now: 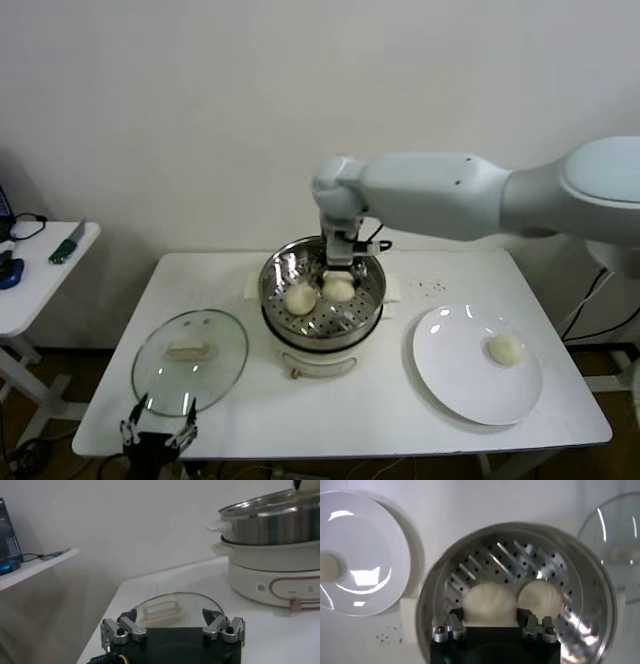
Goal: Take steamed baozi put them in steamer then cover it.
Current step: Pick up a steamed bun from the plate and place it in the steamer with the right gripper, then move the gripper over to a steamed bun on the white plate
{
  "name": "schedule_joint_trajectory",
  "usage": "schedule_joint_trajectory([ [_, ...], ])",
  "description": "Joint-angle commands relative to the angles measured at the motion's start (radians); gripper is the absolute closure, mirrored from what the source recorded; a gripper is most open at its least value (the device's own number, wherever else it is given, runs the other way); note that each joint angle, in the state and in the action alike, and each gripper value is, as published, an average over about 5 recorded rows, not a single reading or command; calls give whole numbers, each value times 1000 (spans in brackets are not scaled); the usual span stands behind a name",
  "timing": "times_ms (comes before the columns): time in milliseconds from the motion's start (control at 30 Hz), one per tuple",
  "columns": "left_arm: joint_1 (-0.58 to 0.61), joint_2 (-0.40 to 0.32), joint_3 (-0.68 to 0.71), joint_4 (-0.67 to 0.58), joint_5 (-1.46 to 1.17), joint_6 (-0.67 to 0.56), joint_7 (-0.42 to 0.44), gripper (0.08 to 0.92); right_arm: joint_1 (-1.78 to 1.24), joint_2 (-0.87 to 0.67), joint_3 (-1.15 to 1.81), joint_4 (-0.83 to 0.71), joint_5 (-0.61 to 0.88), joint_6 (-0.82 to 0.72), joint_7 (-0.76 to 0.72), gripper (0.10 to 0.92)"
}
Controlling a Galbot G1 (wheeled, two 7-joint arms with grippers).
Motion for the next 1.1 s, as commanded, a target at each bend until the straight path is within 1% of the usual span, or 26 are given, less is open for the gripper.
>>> schedule_joint_trajectory([
  [33,1,2,3,6,3,2,-1,177,-80,71,-13,0,-49,39,-1,337],
  [433,-15,-1,11,7,11,12,-1,177,-102,45,-12,-6,-62,17,-13,324],
  [633,-12,-4,12,7,16,10,-1,177,-86,45,4,-26,-81,27,-24,223],
  [767,-5,1,4,5,15,7,-3,177,-66,34,33,-30,-76,29,-24,204],
  [967,1,3,2,0,14,5,-4,177,-3,-19,76,-56,-23,-7,-22,202],
  [1100,3,2,6,-3,15,4,-4,177,67,-119,48,-40,83,-113,-15,203],
])
